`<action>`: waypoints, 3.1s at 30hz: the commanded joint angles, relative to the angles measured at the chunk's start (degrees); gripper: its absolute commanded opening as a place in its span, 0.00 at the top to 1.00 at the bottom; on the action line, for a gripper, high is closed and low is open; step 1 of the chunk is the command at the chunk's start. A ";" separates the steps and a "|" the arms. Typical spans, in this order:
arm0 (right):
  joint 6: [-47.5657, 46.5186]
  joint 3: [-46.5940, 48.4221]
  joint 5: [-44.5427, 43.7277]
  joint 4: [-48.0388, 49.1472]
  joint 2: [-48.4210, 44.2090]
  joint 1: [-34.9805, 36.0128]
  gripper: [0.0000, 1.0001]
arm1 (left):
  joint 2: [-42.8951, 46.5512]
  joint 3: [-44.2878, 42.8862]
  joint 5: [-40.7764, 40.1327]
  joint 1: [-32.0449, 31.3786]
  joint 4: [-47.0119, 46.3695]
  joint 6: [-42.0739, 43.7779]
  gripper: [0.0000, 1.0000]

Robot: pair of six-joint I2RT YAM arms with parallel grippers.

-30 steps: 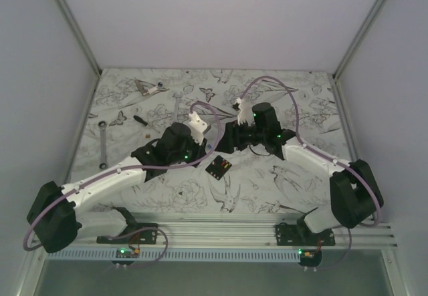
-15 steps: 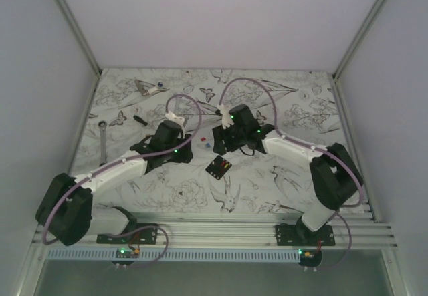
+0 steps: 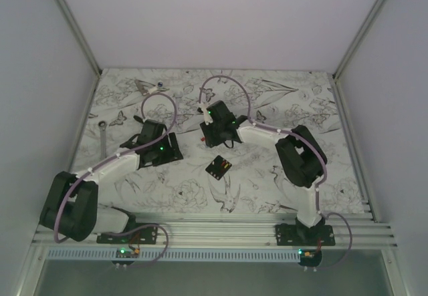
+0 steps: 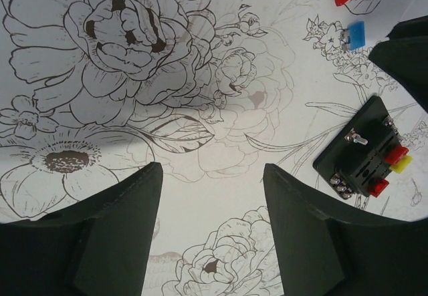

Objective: Snap on the fuse box
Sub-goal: Pick up the fuse from the center of the board.

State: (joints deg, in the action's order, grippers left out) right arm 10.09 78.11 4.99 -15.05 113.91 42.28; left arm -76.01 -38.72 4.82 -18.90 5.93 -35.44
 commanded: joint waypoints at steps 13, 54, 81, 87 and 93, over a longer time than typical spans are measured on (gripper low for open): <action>0.83 9.99 -5.98 -8.64 8.10 2.09 0.75 | -3.47 -0.04 4.09 1.59 1.05 -2.53 0.32; -29.12 0.68 4.81 -7.01 -3.24 2.04 0.54 | 5.86 6.18 10.17 7.21 -3.47 -11.04 0.31; -61.36 22.57 13.52 -32.15 13.96 0.00 0.49 | 11.58 7.23 11.38 12.25 0.68 -9.57 0.29; -61.61 24.55 14.16 -33.19 16.79 0.18 0.51 | 11.67 7.25 11.42 12.22 0.72 -9.65 0.27; -61.25 26.54 12.50 -35.61 19.37 0.32 0.60 | 11.41 7.25 11.54 12.23 0.72 -9.65 0.27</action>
State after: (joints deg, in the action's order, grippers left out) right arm -50.35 104.05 18.74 -48.56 129.93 42.50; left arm -64.38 -31.90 15.20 -7.11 5.80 -45.56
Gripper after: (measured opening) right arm 0.427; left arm 0.725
